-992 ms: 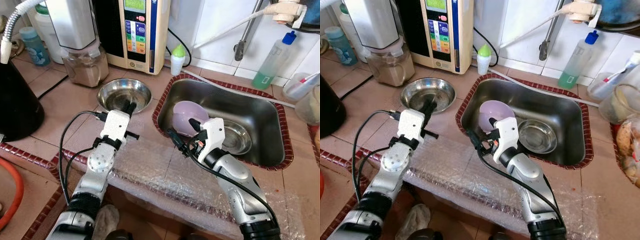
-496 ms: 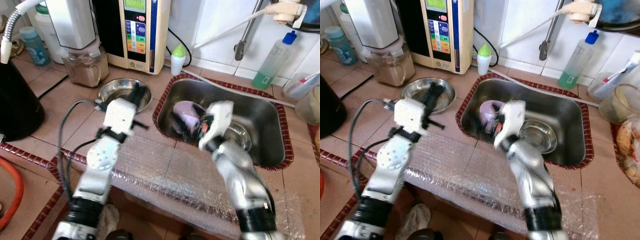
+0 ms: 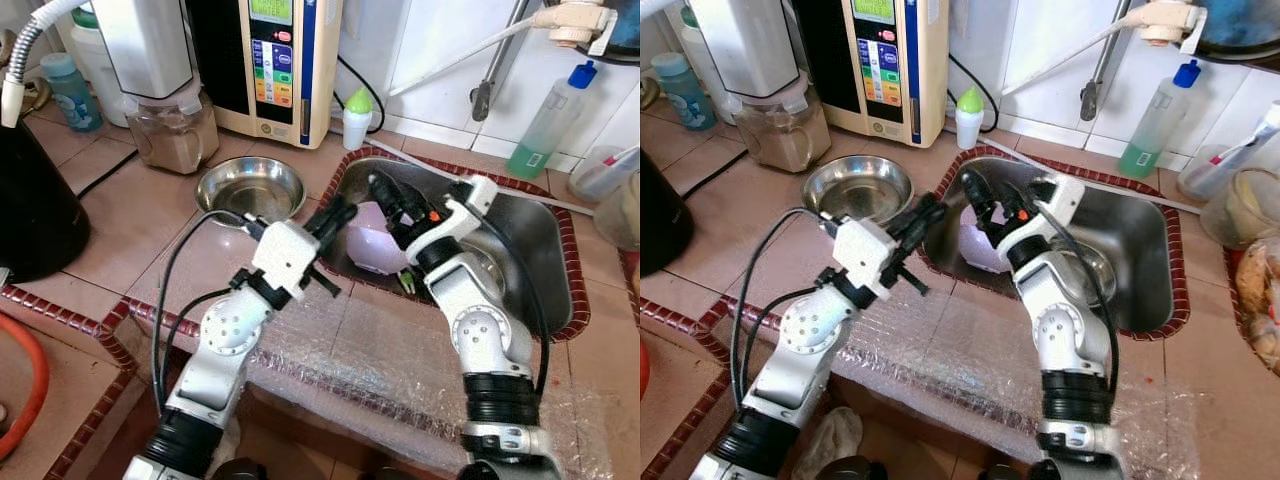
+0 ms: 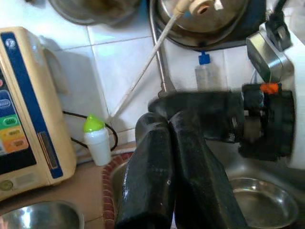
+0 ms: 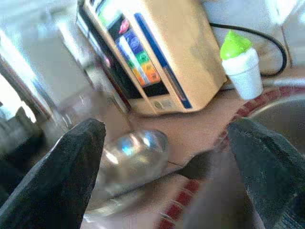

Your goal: Kitchen organization

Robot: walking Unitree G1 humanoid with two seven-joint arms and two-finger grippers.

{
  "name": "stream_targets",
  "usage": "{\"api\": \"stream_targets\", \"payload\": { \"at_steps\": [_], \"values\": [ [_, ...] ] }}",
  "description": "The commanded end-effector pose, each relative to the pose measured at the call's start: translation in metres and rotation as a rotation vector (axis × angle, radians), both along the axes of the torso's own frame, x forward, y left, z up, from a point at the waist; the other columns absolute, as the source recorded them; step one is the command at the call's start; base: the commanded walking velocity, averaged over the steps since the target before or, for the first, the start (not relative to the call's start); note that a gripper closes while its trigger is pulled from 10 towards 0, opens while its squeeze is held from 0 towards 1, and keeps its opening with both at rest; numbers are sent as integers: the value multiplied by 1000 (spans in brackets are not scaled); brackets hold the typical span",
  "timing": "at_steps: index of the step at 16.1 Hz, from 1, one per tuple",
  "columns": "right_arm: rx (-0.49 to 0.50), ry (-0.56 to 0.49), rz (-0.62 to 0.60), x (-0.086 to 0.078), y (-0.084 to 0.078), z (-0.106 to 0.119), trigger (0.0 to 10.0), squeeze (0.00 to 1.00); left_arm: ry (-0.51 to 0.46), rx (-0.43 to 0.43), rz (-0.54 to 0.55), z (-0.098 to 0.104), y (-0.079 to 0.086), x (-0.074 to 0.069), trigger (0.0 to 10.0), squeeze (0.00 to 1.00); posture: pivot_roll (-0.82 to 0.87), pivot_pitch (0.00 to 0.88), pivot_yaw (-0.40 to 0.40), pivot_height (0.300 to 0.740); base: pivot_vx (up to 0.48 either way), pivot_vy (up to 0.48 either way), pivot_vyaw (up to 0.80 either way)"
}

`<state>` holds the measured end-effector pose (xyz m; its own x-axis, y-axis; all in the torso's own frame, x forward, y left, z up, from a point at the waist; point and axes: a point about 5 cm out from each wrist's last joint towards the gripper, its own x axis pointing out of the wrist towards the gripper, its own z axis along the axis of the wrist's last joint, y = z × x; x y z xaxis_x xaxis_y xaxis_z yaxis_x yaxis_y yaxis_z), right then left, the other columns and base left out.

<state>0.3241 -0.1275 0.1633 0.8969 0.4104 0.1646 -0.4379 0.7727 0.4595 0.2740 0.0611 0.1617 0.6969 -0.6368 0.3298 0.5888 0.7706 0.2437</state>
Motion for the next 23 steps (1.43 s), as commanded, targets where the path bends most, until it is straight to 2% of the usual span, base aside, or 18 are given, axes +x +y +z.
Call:
{"api": "stream_targets", "payload": {
  "at_steps": [1,2,3,5,7,11,15,17,18,19,20,21,23],
  "values": [
    [-80,-40,-8,2,-2,4,10000,0,-3,-18,-9,8,-1,2,0,0,-37,0,-5,740,0,0,0],
    [-322,-106,-25,3,-9,2,10000,0,29,-25,5,10,4,9,0,0,-38,0,-6,740,0,0,0],
    [-504,-161,-11,2,-13,-2,10000,0,44,-29,20,13,8,15,0,0,-39,0,-5,740,0,0,0],
    [-633,-199,-18,2,-21,-4,10000,0,61,-19,34,15,15,23,0,0,-38,0,-6,740,0,0,0],
    [-746,-235,-14,3,-30,-5,10000,0,161,-27,39,10,23,34,0,0,-36,0,-6,740,0,0,0],
    [-952,-362,82,-1,-23,-11,10000,0,283,-26,-68,9,13,35,0,0,-41,0,-2,740,0,0,0],
    [-952,-381,142,-3,-14,-18,10000,0,293,-24,-102,12,6,35,0,0,-51,0,9,740,0,0,0],
    [-964,-398,179,-3,-6,-25,10000,0,305,-22,-127,15,2,34,0,0,-50,0,10,740,0,0,0],
    [-940,-393,197,-1,2,-28,10000,0,304,-24,-142,17,-1,32,0,0,-47,0,8,740,0,0,0],
    [-937,-392,198,-1,3,-28,10000,0,305,-25,-143,17,-1,32,0,0,-47,0,8,740,0,0,0],
    [-928,-389,206,0,7,-30,9176,0,307,-22,-150,16,-2,31,0,0,-44,0,7,740,0,0,0],
    [-909,-380,202,3,11,-33,0,0,311,-22,-159,16,-5,30,0,0,-43,0,6,740,0,0,0],
    [-900,-383,182,6,12,-33,0,0,316,-17,-169,16,-7,28,0,0,-43,0,6,740,0,0,0]
  ]
}}
